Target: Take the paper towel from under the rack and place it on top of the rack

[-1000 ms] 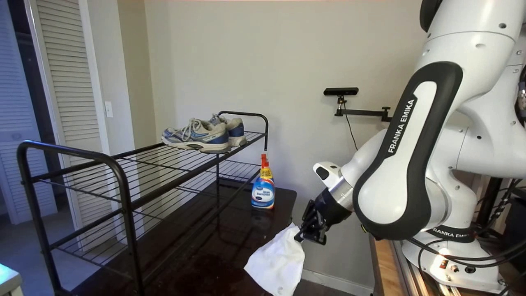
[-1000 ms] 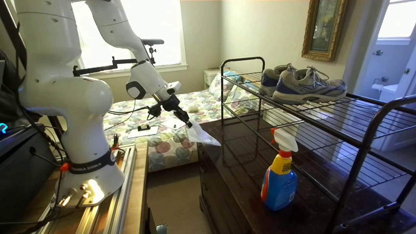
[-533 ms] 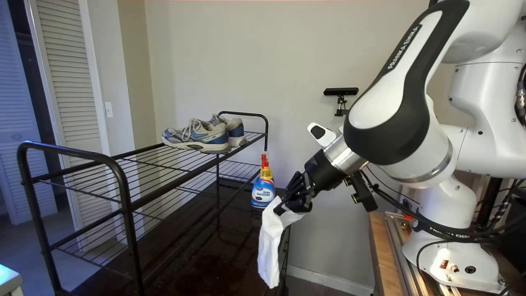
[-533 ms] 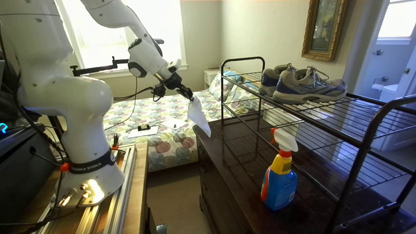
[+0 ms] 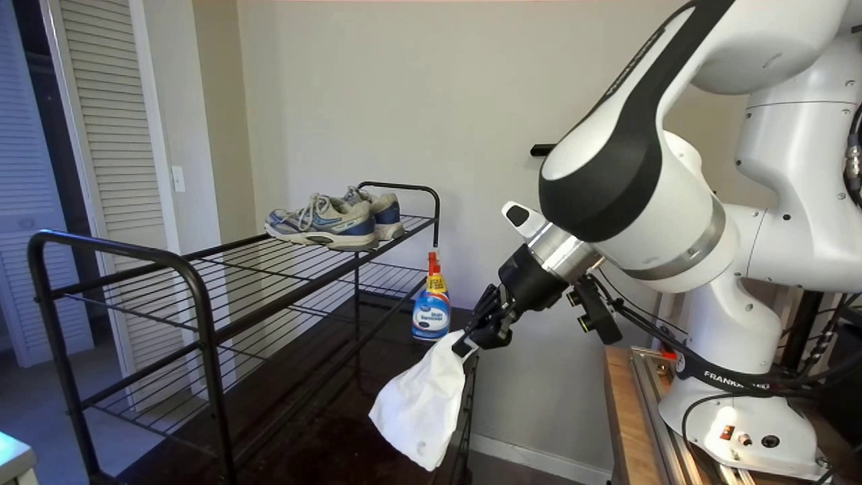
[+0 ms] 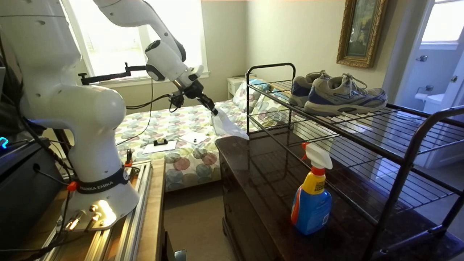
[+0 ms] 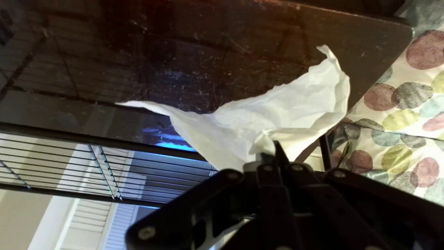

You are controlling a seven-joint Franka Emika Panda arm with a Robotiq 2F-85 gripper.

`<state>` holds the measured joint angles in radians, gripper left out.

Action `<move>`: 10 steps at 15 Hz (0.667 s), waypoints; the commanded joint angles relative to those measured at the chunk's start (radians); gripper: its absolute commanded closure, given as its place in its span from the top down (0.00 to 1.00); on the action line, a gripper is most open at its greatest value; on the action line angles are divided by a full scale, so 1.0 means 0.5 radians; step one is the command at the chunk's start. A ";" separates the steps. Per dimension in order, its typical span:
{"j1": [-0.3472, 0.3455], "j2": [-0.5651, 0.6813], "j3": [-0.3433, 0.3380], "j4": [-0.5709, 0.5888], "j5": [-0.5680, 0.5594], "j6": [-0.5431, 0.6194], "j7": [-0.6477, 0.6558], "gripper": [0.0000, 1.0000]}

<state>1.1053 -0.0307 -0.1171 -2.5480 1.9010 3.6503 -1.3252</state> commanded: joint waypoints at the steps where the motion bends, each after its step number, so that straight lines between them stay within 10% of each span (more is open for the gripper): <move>1: 0.029 0.055 -0.018 0.329 0.532 0.041 -0.503 0.00; 6: 0.068 0.123 -0.021 0.835 1.128 0.460 -1.204 0.00; 7: -0.187 0.140 0.203 0.958 1.142 0.562 -1.286 0.00; 10: -0.397 0.201 0.343 1.285 1.145 0.720 -1.424 0.00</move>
<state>1.0338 -0.0021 -0.0222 -2.0999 2.4127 3.9228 -1.9214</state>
